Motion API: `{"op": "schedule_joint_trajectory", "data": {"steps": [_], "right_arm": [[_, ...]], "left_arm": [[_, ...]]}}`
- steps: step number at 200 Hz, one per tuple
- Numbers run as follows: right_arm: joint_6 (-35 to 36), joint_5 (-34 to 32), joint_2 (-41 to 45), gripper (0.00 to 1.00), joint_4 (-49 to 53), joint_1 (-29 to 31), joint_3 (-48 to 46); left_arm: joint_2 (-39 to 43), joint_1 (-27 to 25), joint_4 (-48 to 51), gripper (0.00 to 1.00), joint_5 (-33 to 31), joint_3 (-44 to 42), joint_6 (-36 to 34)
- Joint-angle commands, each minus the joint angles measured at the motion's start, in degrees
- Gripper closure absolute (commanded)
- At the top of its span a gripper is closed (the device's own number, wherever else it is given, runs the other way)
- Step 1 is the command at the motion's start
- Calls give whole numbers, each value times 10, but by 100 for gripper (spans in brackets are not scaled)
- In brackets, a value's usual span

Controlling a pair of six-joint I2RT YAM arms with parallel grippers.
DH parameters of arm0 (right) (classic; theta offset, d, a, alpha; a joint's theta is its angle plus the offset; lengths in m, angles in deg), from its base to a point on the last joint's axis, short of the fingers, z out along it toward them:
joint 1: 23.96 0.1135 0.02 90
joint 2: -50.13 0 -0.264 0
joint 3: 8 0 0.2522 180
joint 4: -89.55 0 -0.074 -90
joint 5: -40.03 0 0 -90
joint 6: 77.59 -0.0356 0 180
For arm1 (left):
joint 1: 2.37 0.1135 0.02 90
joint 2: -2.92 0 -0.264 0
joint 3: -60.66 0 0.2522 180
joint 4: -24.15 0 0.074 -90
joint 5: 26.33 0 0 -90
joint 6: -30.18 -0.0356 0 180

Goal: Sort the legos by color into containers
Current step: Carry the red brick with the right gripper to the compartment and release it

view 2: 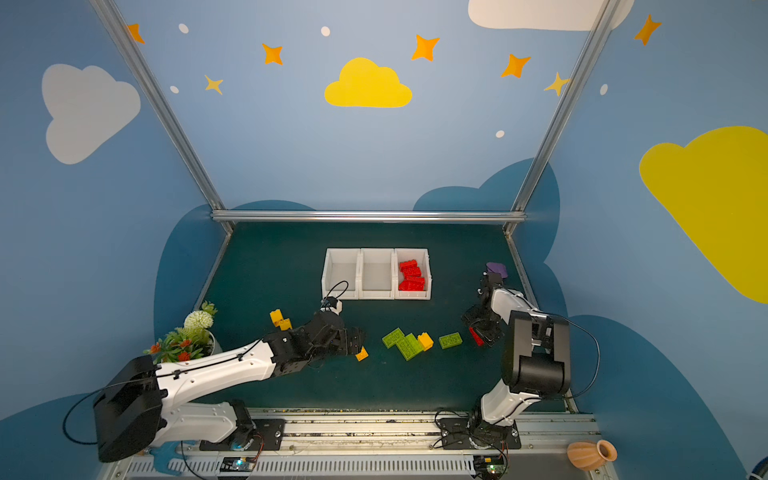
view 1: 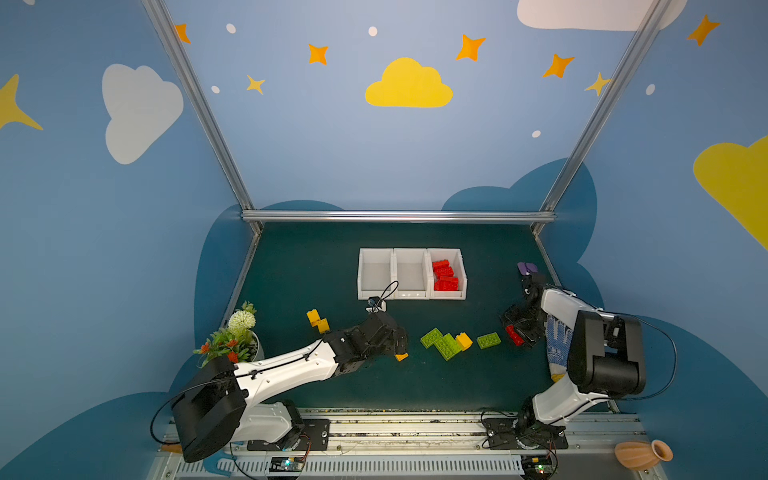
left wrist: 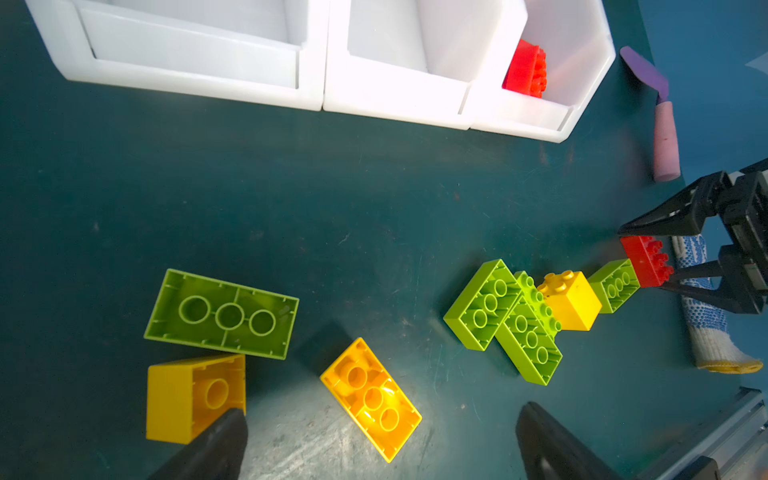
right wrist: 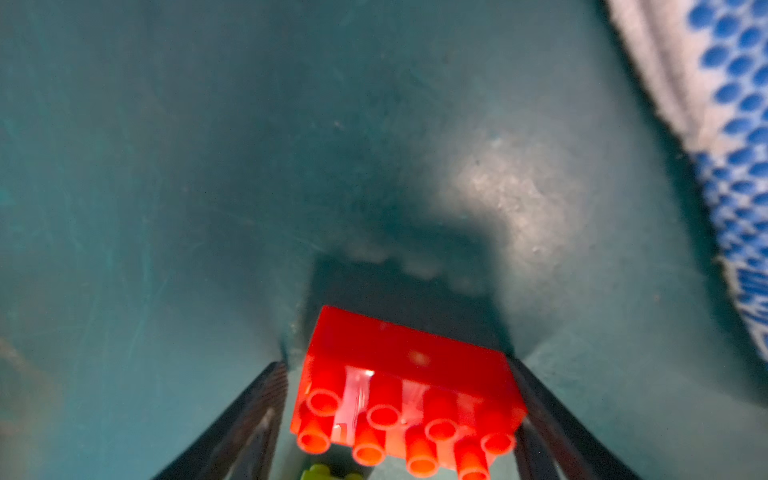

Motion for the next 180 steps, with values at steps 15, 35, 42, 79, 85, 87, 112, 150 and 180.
{"op": "schedule_joint_trajectory", "data": {"steps": [15,35,42,79,85,87,112,150,180], "right_arm": [[0,7,-25,26,-23,5,17],[10,-3,-35,29,-22,14,29],[13,-5,-37,30,-21,18,32],[35,-11,-45,43,-23,43,46],[38,-15,-44,44,-21,49,50],[39,-16,-43,44,-21,51,52],[61,-30,-26,44,-6,78,74],[106,-29,8,48,21,111,124],[142,-11,30,49,34,131,163]], "left_arm": [[21,-1,21,0,-17,-19,9],[28,-1,30,0,-25,-20,9],[29,-1,36,0,-29,-18,9],[41,-1,56,0,-46,-17,9],[43,-1,61,0,-49,-18,8],[45,-1,63,0,-51,-17,8],[68,2,87,0,-66,-20,5],[123,12,99,0,-80,-43,7],[157,21,105,0,-86,-60,7]]}}
